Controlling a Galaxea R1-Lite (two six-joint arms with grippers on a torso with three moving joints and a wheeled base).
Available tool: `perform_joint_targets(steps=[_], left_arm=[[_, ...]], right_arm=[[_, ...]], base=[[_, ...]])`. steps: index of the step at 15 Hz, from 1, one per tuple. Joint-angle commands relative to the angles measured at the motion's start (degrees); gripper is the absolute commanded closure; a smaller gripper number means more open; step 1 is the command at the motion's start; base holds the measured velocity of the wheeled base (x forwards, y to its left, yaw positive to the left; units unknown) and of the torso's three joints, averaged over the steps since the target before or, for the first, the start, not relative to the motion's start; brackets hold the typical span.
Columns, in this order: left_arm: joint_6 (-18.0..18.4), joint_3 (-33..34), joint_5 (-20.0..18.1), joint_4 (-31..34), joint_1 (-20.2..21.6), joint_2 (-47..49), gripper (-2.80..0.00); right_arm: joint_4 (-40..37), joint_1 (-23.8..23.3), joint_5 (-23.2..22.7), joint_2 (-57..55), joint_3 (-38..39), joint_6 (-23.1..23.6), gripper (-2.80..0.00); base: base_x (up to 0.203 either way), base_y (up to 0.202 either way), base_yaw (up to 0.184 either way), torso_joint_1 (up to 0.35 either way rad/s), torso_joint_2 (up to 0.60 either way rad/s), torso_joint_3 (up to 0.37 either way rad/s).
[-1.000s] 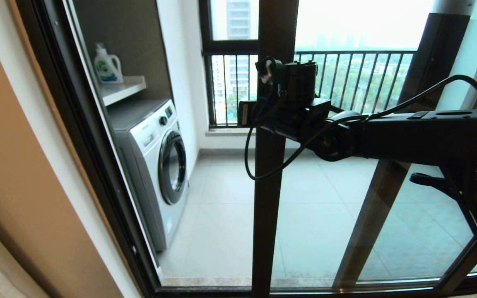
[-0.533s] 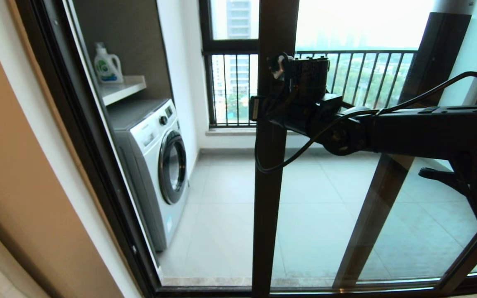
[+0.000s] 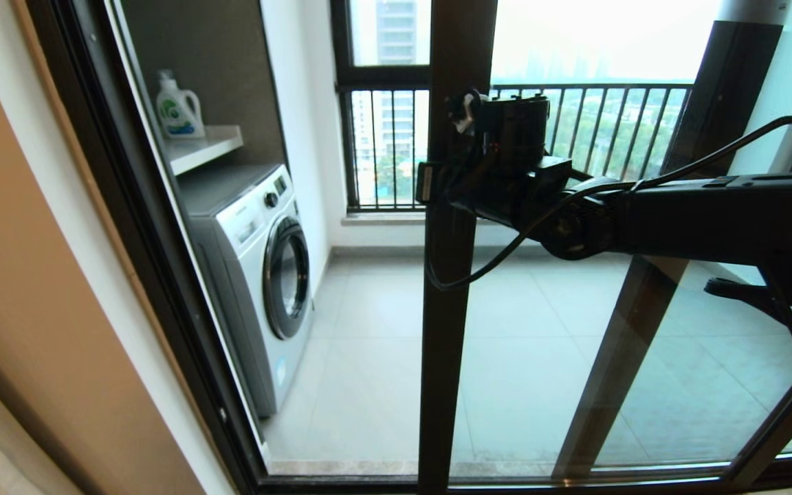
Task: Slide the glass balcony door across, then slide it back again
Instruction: Open the slid door
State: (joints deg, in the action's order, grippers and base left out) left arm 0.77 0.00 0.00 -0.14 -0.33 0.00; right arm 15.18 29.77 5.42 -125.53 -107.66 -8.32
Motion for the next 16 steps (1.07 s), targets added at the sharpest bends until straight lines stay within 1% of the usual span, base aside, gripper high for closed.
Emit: perform_joint_targets(steps=[1, 10, 16], left_arm=[[0.0, 0.0, 0.1, 0.0, 0.0, 0.1, 0.00], [0.0, 0.0, 0.1, 0.0, 0.0, 0.1, 0.00], [0.0, 0.0, 0.0, 0.0, 0.0, 0.1, 0.00]], right_arm=[[0.1, -1.0, 0.2, 1.6, 1.8, 0.0, 0.00], [0.1, -2.8, 0.1, 2.8, 2.7, 0.0, 0.00], [0.1, -2.8, 0.0, 2.4, 2.8, 0.0, 0.00]], base=[[0.000, 0.000, 0.000, 0.000, 0.00, 0.000], [0.000, 0.000, 0.000, 0.000, 0.00, 0.000], [0.000, 0.000, 0.000, 0.000, 0.00, 0.000]])
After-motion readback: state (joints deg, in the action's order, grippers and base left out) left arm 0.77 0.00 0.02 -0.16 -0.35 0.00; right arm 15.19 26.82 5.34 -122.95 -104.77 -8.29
